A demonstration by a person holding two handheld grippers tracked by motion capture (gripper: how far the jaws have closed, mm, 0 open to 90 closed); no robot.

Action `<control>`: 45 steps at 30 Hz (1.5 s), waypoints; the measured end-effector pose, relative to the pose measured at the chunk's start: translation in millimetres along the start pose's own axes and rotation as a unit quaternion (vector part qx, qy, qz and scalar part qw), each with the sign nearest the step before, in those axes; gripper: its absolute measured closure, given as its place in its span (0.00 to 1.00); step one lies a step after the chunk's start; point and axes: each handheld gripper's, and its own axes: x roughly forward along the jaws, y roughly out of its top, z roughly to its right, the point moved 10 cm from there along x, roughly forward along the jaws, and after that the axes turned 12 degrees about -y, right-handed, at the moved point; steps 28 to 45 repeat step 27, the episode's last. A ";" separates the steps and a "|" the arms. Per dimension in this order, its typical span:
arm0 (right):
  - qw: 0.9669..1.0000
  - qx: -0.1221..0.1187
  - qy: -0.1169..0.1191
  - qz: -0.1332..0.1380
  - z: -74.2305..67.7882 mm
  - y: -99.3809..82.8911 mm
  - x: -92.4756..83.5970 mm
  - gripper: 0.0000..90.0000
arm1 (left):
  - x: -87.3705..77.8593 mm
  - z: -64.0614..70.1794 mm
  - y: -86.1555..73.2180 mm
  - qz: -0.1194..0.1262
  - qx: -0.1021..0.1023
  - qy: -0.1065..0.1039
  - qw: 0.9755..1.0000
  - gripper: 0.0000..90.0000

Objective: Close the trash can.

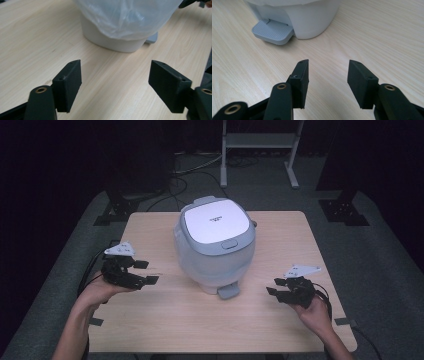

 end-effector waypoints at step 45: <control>1.000 0.014 -0.002 -0.011 9.0 -25.4 -0.8 0.52 | 30.3 4.6 -43.3 0.002 -0.022 -0.005 1.000 0.22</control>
